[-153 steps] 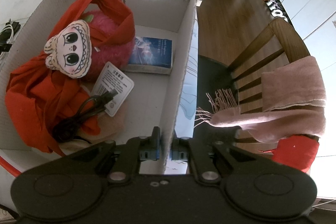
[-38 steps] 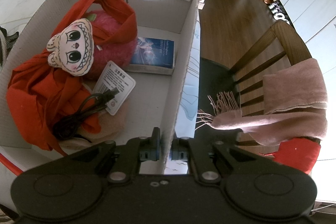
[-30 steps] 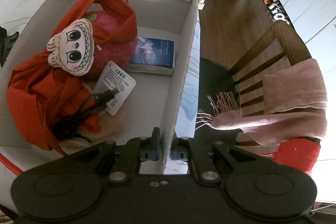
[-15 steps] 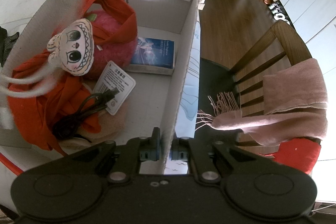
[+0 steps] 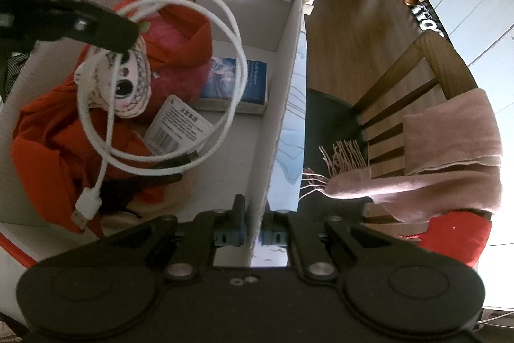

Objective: Organize objects
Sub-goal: 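Carry the white USB cable into the box and open the left tool, then move the left tool back to the pile over the black gloves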

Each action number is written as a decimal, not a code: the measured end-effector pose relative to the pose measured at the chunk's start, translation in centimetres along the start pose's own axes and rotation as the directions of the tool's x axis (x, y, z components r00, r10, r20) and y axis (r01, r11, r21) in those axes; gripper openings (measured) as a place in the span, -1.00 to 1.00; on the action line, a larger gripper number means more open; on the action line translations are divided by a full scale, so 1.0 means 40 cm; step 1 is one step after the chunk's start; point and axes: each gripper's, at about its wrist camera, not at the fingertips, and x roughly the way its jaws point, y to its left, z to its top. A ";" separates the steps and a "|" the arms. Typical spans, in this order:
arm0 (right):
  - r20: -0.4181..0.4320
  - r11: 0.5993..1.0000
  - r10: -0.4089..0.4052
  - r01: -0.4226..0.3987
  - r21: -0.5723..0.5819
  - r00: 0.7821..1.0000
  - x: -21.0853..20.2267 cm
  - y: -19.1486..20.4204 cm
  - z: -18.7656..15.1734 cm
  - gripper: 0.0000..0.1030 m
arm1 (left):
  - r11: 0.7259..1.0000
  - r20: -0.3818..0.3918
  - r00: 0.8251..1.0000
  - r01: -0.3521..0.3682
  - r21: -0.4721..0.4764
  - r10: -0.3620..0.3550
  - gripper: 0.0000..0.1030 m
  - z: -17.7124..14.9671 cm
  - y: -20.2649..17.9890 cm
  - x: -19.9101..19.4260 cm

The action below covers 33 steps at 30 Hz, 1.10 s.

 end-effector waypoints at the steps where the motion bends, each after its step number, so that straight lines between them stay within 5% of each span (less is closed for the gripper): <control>1: 0.000 1.000 0.000 0.000 0.000 1.000 0.000 0.001 0.001 -0.88 | 1.000 -0.004 1.000 -0.005 0.004 0.005 -0.94 0.001 -0.002 0.008; 16: 0.001 1.000 0.002 -0.002 0.000 1.000 -0.001 -0.001 -0.003 -0.89 | 0.999 -0.023 0.999 -0.025 0.032 0.026 -0.87 0.004 -0.003 0.019; 19: 0.001 1.000 0.001 -0.001 -0.001 1.000 0.000 -0.004 -0.006 -0.89 | 1.000 -0.018 1.000 -0.025 0.011 0.025 -0.56 -0.004 0.007 0.002; 21: 0.001 1.000 0.001 -0.001 -0.001 1.000 0.001 -0.005 -0.007 -0.88 | 1.000 -0.007 1.000 -0.019 -0.002 0.019 0.02 -0.011 0.014 -0.015; 23: 0.001 1.000 0.000 0.000 -0.002 1.000 0.001 -0.005 -0.007 -0.88 | 1.000 0.023 1.000 -0.021 -0.009 0.021 0.27 -0.020 0.019 -0.039; 33: -0.001 1.000 -0.005 0.005 -0.007 1.000 0.002 -0.006 -0.008 -0.88 | 0.999 0.113 0.994 -0.004 -0.037 0.008 0.27 -0.075 0.072 -0.186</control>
